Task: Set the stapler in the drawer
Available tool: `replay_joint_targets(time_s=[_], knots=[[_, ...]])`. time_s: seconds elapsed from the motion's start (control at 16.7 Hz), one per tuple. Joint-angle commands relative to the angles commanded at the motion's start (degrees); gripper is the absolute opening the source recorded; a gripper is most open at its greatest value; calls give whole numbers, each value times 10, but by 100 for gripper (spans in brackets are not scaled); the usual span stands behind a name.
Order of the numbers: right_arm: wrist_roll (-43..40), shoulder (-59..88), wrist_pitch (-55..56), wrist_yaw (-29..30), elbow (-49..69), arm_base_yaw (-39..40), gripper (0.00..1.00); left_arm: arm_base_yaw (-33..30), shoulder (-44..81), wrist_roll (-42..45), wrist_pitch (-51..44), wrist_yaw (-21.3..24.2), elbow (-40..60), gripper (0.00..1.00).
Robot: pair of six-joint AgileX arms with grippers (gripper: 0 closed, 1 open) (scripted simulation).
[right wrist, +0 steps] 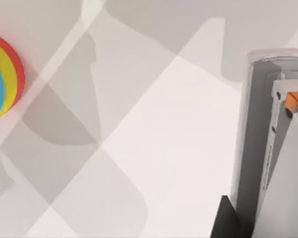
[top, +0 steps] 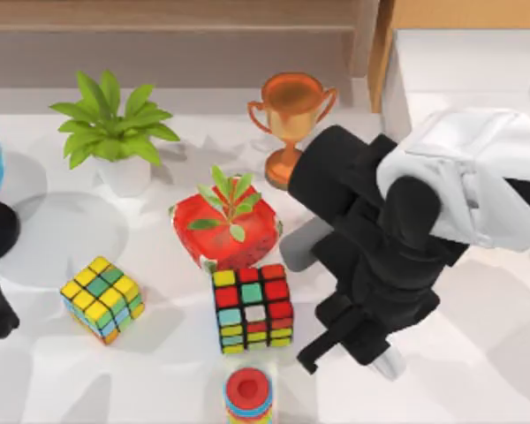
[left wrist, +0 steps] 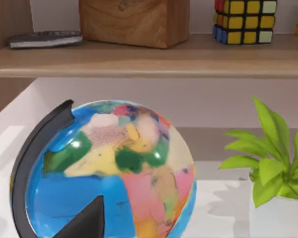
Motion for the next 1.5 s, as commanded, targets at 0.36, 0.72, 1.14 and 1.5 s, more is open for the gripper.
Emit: replay_joint_targets(time_s=[0.36,0.72,1.14,1.5], knots=[[-49,54,-87,15,262,-120,0,0,0,0,0,0,0,100],[-32,170,-142,44,508,-289,0,0,0,0,0,0,0,100],[-7,399,-223,33,608,-383,0,0,0,0,0,0,0,100],[4,454,-250,8,624,-393,0,0,0,0,0,0,0,100]])
